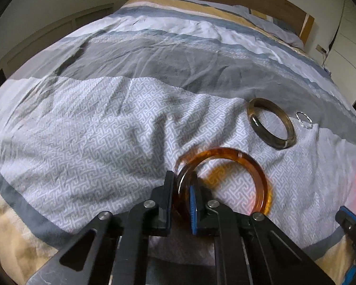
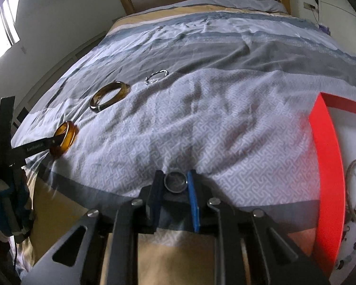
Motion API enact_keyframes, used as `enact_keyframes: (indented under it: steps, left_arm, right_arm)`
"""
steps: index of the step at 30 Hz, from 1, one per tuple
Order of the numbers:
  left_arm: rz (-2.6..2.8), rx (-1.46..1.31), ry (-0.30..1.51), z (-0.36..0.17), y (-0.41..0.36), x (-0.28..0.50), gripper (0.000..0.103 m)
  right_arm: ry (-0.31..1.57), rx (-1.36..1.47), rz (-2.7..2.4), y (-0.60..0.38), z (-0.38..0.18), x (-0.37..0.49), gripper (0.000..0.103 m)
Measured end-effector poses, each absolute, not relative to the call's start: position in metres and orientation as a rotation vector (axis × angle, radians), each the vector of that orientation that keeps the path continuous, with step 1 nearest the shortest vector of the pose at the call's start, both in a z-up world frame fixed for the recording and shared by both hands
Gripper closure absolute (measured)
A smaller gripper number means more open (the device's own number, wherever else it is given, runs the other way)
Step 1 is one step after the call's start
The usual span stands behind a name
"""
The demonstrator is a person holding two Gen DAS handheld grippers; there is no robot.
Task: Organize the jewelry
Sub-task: 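Grasp the amber bangle with the left tool while the right tool grasps the twisted silver ring, then lift and carry the amber bangle and silver ring over the red box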
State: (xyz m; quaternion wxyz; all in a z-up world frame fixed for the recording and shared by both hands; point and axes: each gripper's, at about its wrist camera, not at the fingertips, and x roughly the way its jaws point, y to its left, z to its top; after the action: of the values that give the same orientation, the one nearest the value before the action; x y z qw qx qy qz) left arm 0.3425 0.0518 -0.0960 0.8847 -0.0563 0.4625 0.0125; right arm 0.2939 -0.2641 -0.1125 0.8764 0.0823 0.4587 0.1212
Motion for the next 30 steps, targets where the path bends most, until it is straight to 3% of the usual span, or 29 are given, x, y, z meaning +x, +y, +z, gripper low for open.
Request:
enact_keyframes:
  steps: [12, 30]
  left_arm:
    - [0.053, -0.071, 0.937, -0.058, 0.052, 0.302, 0.093]
    - [0.038, 0.030, 0.734, 0.089, 0.011, 0.190, 0.093]
  right_arm:
    - [0.908, 0.159, 0.310, -0.257, -0.072, 0.260, 0.084]
    - [0.688, 0.171, 0.336, -0.285, 0.059, 0.146, 0.084]
